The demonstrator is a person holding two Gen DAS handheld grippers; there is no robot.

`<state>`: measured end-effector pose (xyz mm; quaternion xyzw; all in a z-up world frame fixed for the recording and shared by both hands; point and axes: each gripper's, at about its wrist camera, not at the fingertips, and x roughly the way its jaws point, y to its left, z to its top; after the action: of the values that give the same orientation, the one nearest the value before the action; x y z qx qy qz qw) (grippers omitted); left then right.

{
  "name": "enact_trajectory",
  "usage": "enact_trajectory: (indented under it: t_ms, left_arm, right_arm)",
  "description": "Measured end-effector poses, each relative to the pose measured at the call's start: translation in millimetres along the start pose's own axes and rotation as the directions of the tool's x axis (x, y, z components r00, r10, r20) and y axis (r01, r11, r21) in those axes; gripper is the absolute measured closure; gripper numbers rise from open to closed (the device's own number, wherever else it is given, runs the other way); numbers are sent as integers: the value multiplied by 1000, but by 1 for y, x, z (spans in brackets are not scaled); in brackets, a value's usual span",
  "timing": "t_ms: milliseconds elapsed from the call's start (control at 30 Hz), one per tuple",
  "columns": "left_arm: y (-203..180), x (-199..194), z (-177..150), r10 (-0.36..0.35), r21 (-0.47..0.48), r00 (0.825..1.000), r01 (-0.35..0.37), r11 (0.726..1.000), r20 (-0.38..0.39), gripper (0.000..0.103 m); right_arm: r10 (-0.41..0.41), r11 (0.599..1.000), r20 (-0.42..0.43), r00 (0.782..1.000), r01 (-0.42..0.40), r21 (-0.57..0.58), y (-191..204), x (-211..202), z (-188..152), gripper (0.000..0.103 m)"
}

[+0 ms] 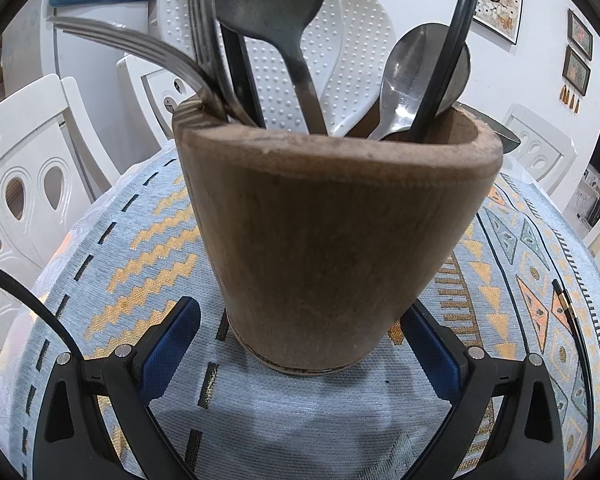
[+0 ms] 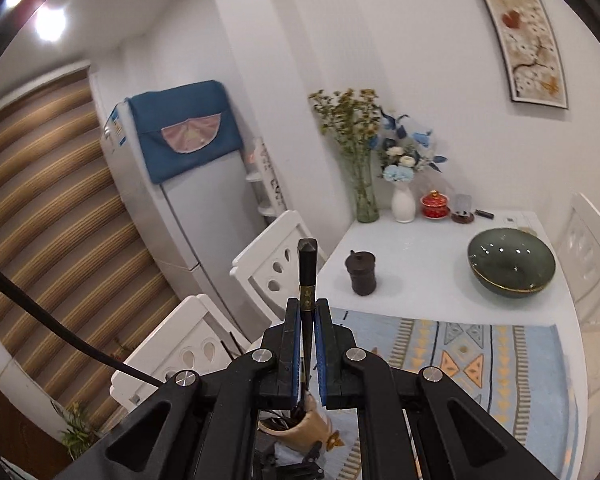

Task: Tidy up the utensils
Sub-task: 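Lower the chopstick into the cup and open the right tool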

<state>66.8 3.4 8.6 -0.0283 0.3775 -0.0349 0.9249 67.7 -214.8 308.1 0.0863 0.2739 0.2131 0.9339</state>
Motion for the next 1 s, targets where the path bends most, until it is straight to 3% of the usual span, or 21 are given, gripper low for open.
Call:
enact_trajectory:
  t_ms: [367,800,1000]
  left_arm:
    - [0,-1,0,0,0,1000,0,1000,2,2]
    - [0,-1,0,0,0,1000,0,1000,2,2]
    - [0,-1,0,-1,0,1000,1,1000,2,2]
  right_arm:
    - [65,998,-64,996,-66,-19,19,29,-10,97]
    - [9,995,-175,985,-27,-96,32,70,-33,97]
    - [25,998,-243,970,-37,-45,24,83,-35,94]
